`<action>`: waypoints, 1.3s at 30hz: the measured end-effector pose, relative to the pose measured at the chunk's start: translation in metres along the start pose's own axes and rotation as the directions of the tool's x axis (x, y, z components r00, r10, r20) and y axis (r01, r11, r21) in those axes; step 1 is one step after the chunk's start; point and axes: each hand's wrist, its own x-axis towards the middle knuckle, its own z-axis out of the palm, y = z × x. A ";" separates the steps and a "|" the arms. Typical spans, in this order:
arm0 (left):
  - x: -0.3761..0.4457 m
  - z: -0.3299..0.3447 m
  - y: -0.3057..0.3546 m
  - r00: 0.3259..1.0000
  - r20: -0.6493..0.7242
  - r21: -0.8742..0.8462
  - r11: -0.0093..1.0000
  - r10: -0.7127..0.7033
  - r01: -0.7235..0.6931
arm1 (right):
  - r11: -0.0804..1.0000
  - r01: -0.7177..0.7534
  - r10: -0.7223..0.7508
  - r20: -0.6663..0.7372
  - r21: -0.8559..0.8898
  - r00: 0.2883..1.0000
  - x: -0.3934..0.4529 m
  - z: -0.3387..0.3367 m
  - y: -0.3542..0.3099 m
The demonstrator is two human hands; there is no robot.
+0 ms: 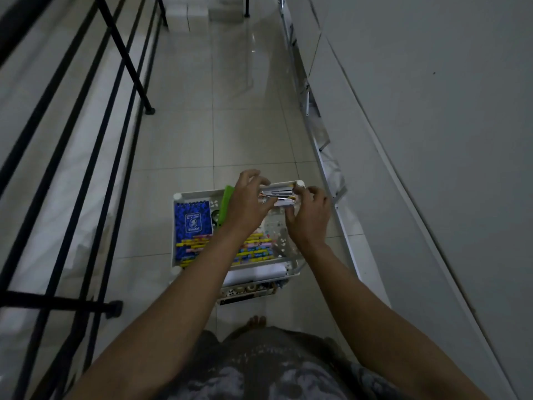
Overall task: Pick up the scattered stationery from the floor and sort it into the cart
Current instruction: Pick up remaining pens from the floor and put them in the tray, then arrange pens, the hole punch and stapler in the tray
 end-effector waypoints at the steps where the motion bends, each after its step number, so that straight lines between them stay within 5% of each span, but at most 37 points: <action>1: -0.004 -0.007 0.001 0.999 -0.034 -0.027 0.999 0.032 -0.033 | 1.000 0.005 -0.004 -0.031 0.030 0.999 -0.004 -0.002 -0.006; 4: -0.021 -0.033 0.003 0.995 -0.092 -0.133 0.989 0.046 -0.058 | 0.991 0.086 -0.079 -0.073 0.098 0.994 -0.021 -0.004 -0.021; 12: -0.115 -0.096 -0.016 0.944 -0.237 -0.228 0.958 -0.229 0.176 | 0.915 0.262 -0.259 -0.049 0.306 0.965 -0.087 -0.013 -0.061; 19: -0.220 -0.128 -0.047 0.909 0.016 -0.186 0.892 -0.416 0.412 | 0.850 0.136 -0.234 0.133 0.509 0.963 -0.180 -0.014 -0.079; 24: -0.267 -0.148 -0.076 0.780 0.315 -0.095 0.799 -0.541 0.593 | 0.911 0.059 -0.295 0.545 0.408 0.785 -0.224 -0.006 -0.079; 32: -0.294 -0.204 -0.136 0.719 0.235 -0.153 0.706 -0.654 0.692 | 0.986 0.080 -0.164 0.761 0.147 0.627 -0.251 0.035 -0.113; 39: -0.321 -0.242 -0.180 0.666 0.207 -0.098 0.662 -0.717 0.743 | 0.962 0.251 -0.225 0.829 0.106 0.512 -0.277 0.101 -0.169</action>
